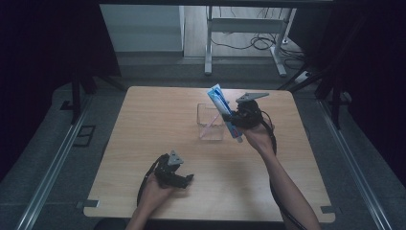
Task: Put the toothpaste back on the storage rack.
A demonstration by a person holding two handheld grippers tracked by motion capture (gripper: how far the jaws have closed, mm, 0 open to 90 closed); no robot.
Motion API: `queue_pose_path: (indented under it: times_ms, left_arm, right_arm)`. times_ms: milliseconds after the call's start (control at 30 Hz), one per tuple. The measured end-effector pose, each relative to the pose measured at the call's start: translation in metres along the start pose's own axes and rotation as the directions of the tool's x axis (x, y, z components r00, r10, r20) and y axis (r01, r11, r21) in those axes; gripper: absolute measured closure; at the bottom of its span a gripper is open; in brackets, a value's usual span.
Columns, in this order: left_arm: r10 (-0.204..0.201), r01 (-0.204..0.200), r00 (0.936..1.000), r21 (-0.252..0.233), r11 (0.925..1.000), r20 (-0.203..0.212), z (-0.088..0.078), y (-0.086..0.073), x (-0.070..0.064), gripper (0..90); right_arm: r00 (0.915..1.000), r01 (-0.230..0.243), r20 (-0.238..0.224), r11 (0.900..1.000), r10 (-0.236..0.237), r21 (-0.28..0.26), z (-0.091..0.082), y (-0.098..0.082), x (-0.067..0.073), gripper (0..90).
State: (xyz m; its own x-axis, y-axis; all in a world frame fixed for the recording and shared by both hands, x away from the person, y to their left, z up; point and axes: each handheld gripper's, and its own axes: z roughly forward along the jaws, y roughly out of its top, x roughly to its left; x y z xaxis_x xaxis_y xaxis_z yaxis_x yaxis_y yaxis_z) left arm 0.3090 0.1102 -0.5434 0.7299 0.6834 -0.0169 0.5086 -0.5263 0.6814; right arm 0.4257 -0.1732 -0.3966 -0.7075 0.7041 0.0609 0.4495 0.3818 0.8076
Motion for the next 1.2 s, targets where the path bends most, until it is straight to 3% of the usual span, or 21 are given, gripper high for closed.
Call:
queue_pose_path:
  times_ms: [467,1200]
  left_arm:
    - [0.000,0.000,1.0000,-0.001,1.0000,0.001,0.000,0.000,0.000,11.9]
    - [0.000,0.000,1.0000,-0.001,1.0000,0.001,0.000,0.000,0.000,11.9]
  right_arm:
    - [0.9998,0.010,-0.017,0.998,-0.011,-0.055,0.016,0.019,0.004,73.2]
    - [0.9996,-0.024,-0.020,0.993,0.022,-0.117,0.038,0.044,0.002,73.2]
